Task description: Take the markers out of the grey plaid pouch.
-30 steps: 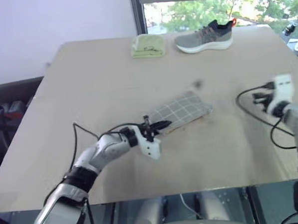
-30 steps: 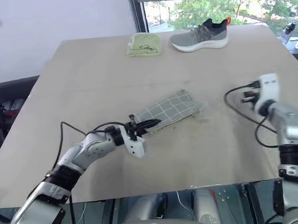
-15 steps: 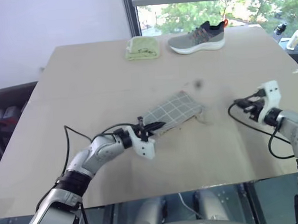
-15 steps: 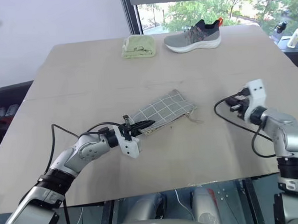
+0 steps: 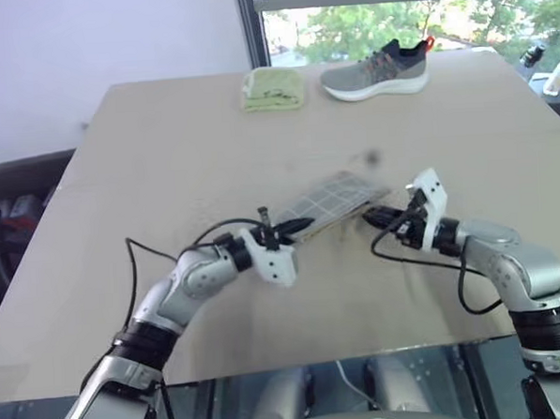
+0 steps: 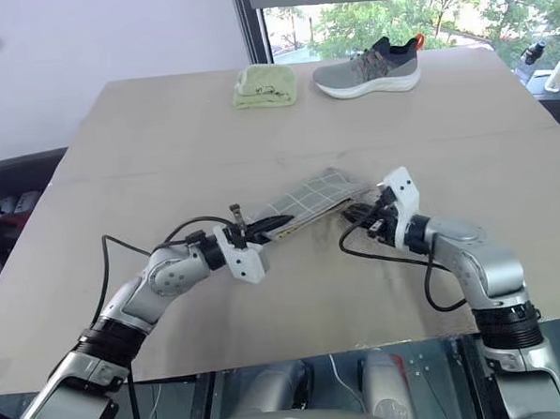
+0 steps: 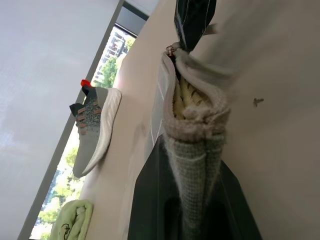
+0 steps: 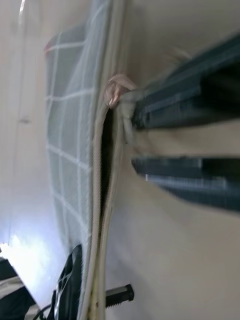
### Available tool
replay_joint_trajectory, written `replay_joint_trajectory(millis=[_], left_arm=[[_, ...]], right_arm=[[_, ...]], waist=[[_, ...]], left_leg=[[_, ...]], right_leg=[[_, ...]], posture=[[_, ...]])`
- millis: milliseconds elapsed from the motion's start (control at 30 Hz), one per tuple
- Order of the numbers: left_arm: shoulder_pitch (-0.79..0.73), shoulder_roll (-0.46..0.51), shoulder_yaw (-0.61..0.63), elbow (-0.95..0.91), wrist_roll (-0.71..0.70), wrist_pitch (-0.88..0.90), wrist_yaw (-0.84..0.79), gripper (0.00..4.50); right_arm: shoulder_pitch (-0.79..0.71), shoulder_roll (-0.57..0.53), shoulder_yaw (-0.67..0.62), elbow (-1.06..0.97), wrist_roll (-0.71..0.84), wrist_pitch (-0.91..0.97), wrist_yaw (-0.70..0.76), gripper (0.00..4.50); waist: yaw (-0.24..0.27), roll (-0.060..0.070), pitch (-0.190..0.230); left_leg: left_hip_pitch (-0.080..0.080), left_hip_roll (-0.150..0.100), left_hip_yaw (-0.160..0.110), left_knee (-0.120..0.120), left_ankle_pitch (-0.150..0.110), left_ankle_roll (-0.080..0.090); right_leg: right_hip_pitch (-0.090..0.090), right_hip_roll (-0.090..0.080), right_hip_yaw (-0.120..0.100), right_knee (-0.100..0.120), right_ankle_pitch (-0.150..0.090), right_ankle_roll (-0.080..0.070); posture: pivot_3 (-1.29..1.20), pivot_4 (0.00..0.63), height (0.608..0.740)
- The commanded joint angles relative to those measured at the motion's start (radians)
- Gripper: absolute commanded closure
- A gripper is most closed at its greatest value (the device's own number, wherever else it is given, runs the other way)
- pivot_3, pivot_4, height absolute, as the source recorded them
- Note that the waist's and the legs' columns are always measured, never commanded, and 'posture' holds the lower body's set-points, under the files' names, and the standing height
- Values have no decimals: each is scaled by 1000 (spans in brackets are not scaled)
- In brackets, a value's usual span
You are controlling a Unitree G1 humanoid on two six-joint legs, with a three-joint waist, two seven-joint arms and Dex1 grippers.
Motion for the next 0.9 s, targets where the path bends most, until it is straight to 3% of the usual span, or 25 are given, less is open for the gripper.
replay_joint_trajectory(millis=[33, 533, 900], left_arm=[[-2, -6, 27, -55, -20, 4, -3, 4500], [-9, -8, 31, -22, -3, 8, 7, 4500], [3, -13, 34, -69, -24, 23, -9, 4500]], right_arm=[[-33, 13, 1, -35, 10, -25, 7, 4445], [-49, -43, -17, -168, 177, 125, 87, 4445], [-66, -13, 20, -63, 102, 77, 37, 4445]], waist=[[0, 0, 0], [1, 0, 0], [0, 0, 0]], left_leg=[[0, 0, 0, 0, 0, 0], [0, 0, 0, 0, 0, 0], [0, 0, -1, 0, 0, 0]], right_leg=[[0, 0, 0, 0, 0, 0], [0, -1, 0, 0, 0, 0], [0, -1, 0, 0, 0, 0]], posture=[[0, 150, 740], [0, 150, 740], [0, 150, 740]])
